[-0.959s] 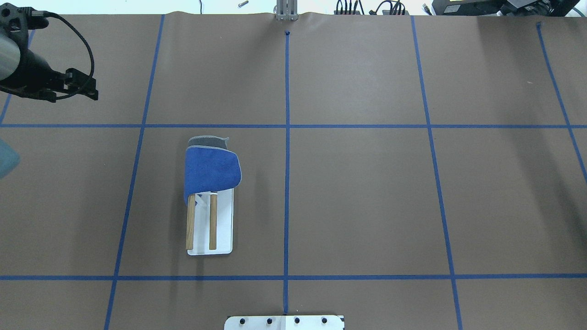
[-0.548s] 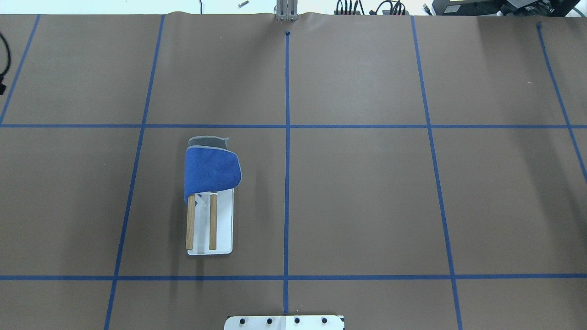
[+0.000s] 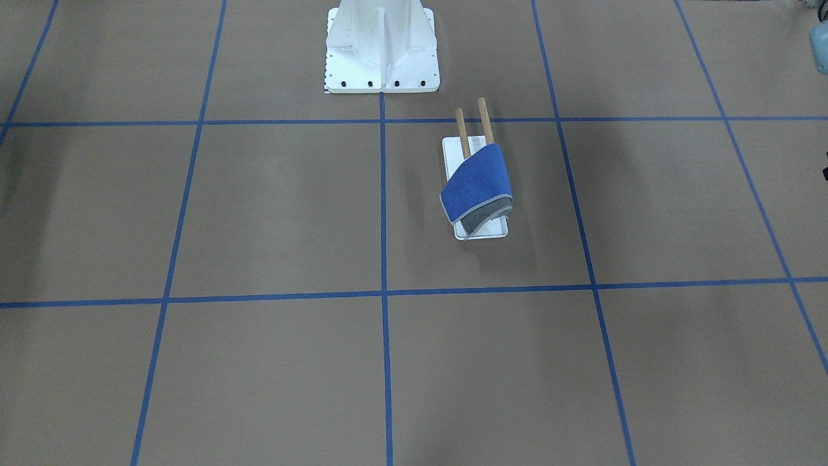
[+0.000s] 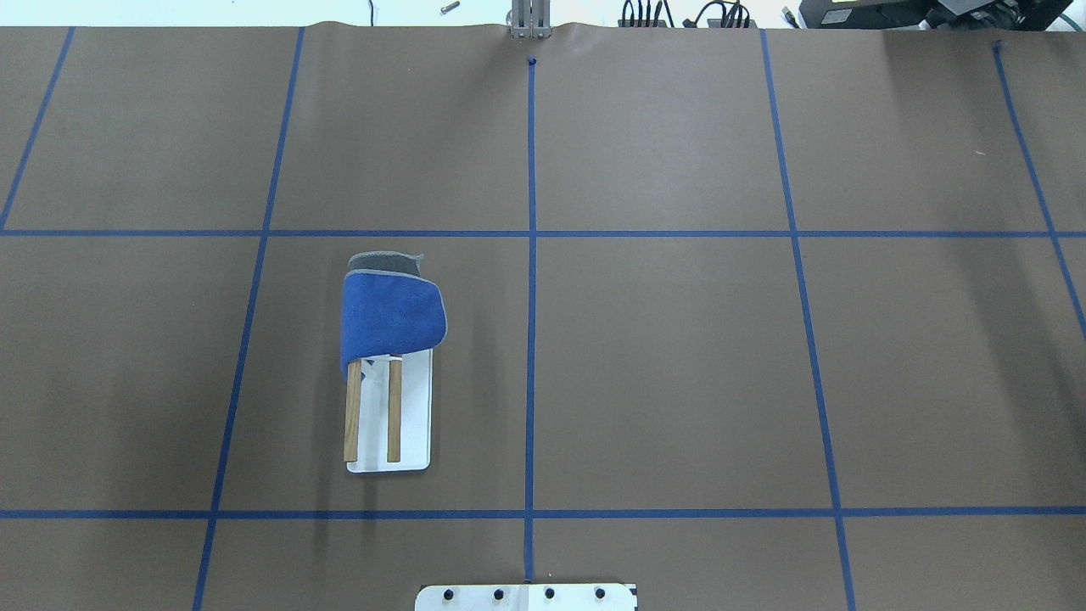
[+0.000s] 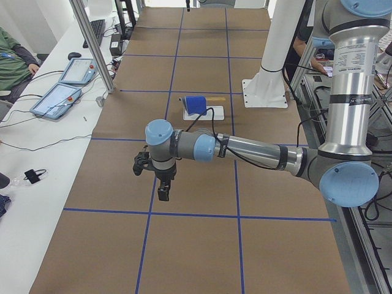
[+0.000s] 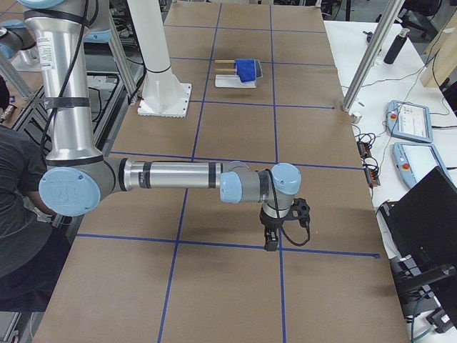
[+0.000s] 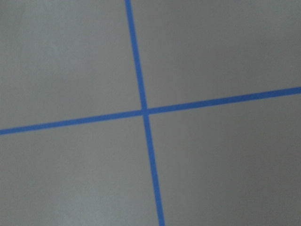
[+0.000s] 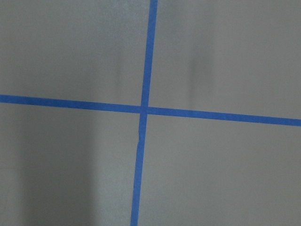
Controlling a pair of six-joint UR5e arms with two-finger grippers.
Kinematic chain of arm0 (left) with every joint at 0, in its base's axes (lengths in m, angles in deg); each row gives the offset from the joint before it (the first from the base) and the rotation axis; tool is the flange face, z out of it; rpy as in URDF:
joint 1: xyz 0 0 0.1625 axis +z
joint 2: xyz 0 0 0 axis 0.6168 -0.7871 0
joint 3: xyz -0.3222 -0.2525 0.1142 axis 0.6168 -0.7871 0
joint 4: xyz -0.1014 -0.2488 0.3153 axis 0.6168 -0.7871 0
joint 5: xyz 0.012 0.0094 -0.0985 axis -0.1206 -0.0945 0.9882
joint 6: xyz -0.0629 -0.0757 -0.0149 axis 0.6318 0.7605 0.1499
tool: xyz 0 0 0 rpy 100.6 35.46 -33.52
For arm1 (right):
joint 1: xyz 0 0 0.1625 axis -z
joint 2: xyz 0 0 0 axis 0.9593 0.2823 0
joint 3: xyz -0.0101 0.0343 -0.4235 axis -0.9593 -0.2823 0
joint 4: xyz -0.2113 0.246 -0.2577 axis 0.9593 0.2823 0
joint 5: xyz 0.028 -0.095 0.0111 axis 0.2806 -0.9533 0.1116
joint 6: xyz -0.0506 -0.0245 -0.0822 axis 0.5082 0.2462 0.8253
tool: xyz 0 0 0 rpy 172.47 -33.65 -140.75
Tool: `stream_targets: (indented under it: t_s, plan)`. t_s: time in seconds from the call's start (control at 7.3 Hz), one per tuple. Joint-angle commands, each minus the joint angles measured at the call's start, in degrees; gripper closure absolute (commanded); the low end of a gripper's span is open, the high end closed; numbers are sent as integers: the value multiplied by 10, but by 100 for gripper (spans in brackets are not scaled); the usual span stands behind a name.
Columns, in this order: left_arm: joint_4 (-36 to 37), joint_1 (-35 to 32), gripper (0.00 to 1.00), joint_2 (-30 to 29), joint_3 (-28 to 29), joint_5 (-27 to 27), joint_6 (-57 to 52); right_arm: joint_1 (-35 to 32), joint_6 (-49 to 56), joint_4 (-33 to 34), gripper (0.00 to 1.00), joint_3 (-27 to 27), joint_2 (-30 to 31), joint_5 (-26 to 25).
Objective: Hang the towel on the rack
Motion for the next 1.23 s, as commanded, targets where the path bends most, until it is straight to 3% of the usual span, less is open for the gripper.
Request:
stream_targets:
  t_s: [0.0, 1.1]
  plan:
    - [-1, -56, 2, 26, 5, 68, -3, 0, 0, 0, 0, 1, -1, 0]
    - [-54, -79, 2, 42, -13, 64, -1, 1, -1, 0, 0, 10, -3, 4]
